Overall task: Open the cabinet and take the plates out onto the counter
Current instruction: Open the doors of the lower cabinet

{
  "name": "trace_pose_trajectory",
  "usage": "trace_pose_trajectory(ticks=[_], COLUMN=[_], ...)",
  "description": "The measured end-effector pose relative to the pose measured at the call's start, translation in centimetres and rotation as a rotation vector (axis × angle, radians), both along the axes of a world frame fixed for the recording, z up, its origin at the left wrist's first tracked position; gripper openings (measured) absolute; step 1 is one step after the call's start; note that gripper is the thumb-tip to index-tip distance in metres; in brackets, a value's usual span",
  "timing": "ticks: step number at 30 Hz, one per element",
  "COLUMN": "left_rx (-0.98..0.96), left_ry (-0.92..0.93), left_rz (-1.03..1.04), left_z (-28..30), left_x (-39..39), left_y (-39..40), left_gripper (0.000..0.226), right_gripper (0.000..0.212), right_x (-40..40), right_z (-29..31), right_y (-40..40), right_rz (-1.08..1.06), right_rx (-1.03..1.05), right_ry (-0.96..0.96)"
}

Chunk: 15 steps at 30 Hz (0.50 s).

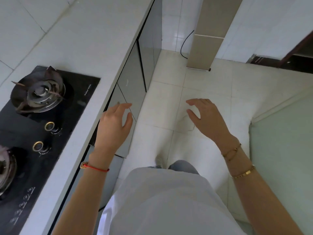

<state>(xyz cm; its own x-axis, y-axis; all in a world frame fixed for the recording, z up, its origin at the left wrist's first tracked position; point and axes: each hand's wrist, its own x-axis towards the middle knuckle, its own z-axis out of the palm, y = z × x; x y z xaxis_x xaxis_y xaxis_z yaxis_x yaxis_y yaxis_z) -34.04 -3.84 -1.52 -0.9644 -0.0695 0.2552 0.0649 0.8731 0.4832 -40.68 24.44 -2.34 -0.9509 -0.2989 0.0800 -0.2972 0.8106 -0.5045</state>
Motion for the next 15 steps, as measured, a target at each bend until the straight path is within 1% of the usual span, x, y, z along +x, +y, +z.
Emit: trace_pose_trajectory(ticks=[9, 15], left_rx=[-0.014, 0.017], left_ry=[-0.069, -0.054], left_rz=[-0.019, 0.041], left_z=[0.0, -1.0], left_x=[-14.7, -26.0], left_y=[0.3, 2.7], left_gripper=[0.029, 0.029], right_gripper=[0.031, 0.032], right_x=[-13.8, -26.9], right_z=[-1.5, -2.1], right_y=[0.5, 2.6], right_rz=[-0.071, -0.006], right_rx=[-0.023, -0.007], right_ry=[-0.051, -0.064])
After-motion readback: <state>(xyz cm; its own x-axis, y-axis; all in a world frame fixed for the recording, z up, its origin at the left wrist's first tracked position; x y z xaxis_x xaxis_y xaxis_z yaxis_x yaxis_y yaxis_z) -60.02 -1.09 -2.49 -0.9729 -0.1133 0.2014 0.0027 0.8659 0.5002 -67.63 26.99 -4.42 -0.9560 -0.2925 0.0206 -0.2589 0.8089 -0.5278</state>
